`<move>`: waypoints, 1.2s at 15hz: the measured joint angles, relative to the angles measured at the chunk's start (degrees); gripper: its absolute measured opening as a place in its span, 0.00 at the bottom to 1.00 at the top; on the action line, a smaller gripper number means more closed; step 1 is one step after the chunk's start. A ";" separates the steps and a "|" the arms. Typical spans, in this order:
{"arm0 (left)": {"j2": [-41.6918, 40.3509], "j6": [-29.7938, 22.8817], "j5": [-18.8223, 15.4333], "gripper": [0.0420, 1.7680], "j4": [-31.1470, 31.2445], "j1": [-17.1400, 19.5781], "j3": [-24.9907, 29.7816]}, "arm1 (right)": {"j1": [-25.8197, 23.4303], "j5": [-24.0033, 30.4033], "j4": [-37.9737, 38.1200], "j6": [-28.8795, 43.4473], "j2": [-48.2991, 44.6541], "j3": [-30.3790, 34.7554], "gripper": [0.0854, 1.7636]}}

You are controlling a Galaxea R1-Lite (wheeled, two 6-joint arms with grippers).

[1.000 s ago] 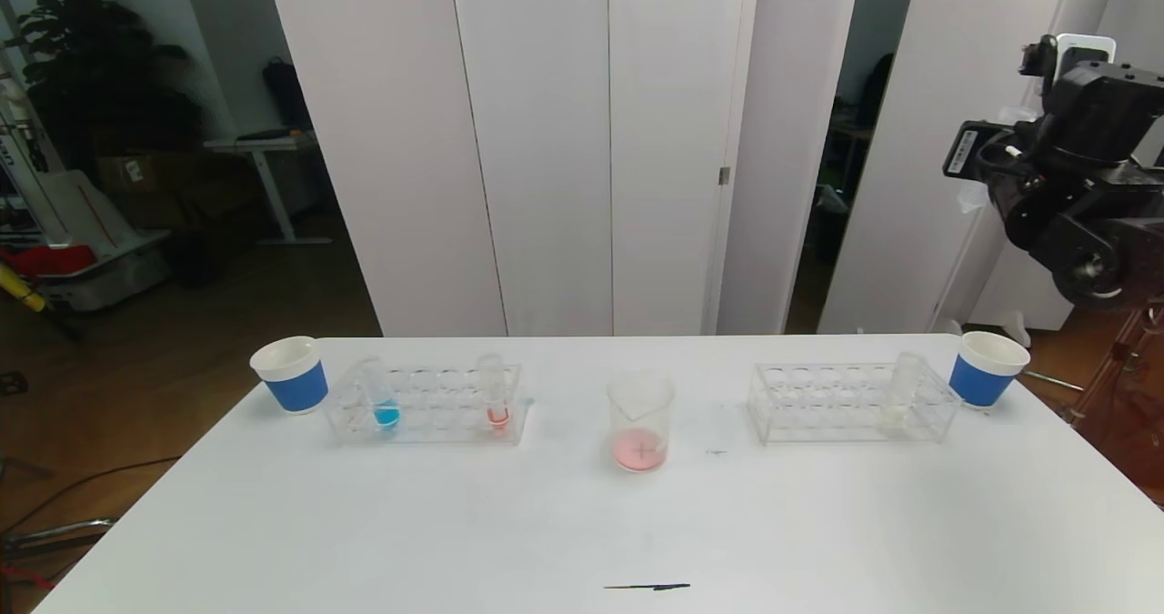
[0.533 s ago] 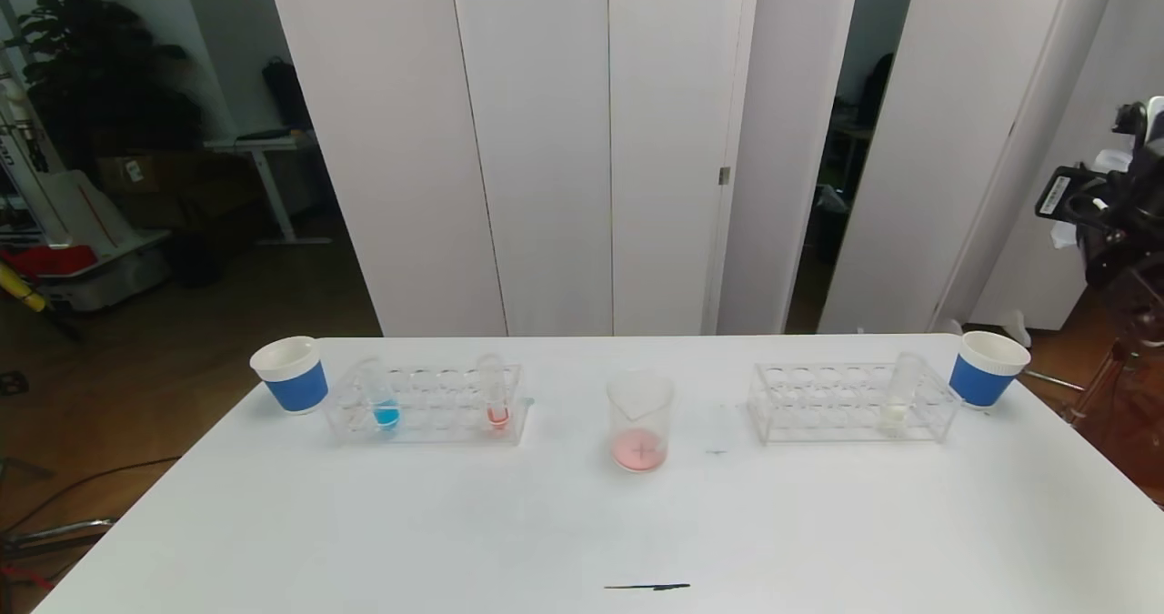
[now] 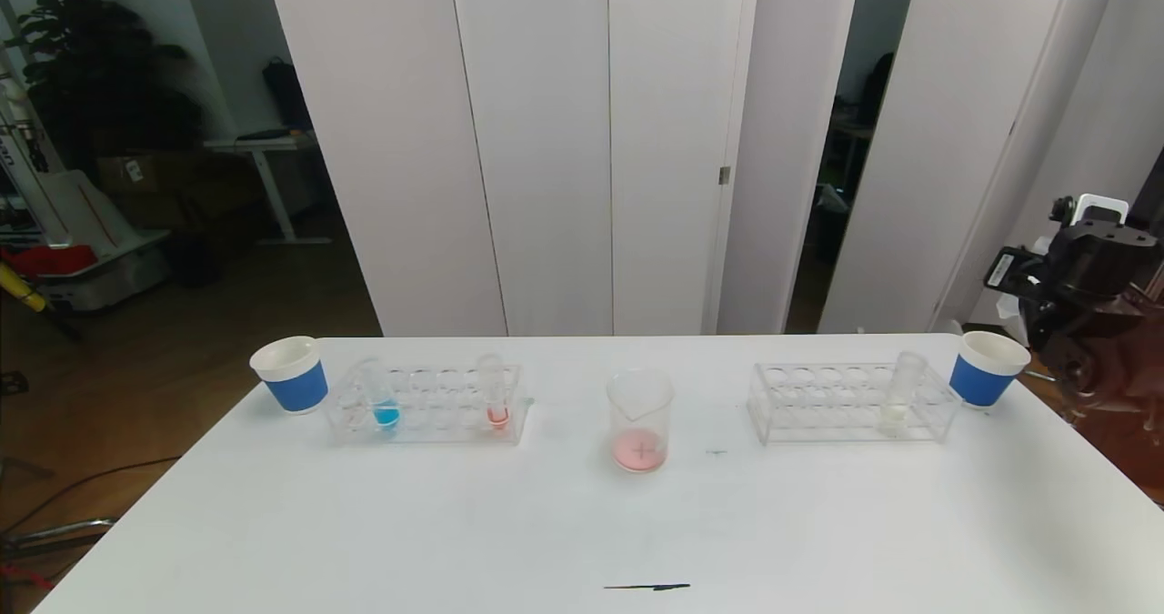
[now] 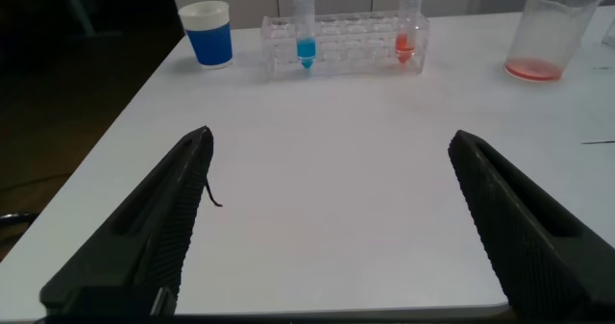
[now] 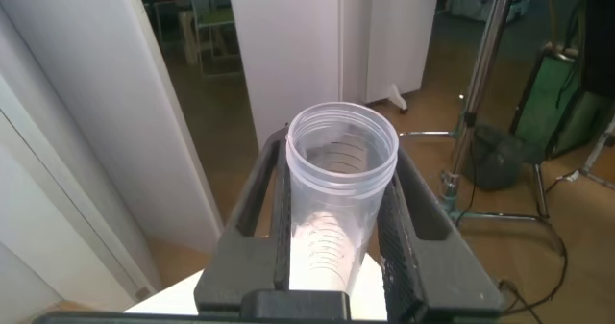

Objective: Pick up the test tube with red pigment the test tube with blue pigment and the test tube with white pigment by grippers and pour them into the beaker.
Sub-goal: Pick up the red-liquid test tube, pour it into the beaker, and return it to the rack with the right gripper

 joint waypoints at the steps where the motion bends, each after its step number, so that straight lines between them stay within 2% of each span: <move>1: 0.00 -0.02 0.00 0.99 0.00 0.00 0.00 | 0.30 -0.06 -0.06 -0.02 1.18 0.07 0.30; 9: 0.00 0.00 -0.02 0.99 0.00 0.00 0.00 | -1.13 -0.11 -4.94 -0.49 5.25 6.75 0.30; 18: 0.00 0.00 -0.02 0.99 0.00 0.00 0.00 | -1.84 -0.05 -4.94 -0.46 6.56 7.57 0.30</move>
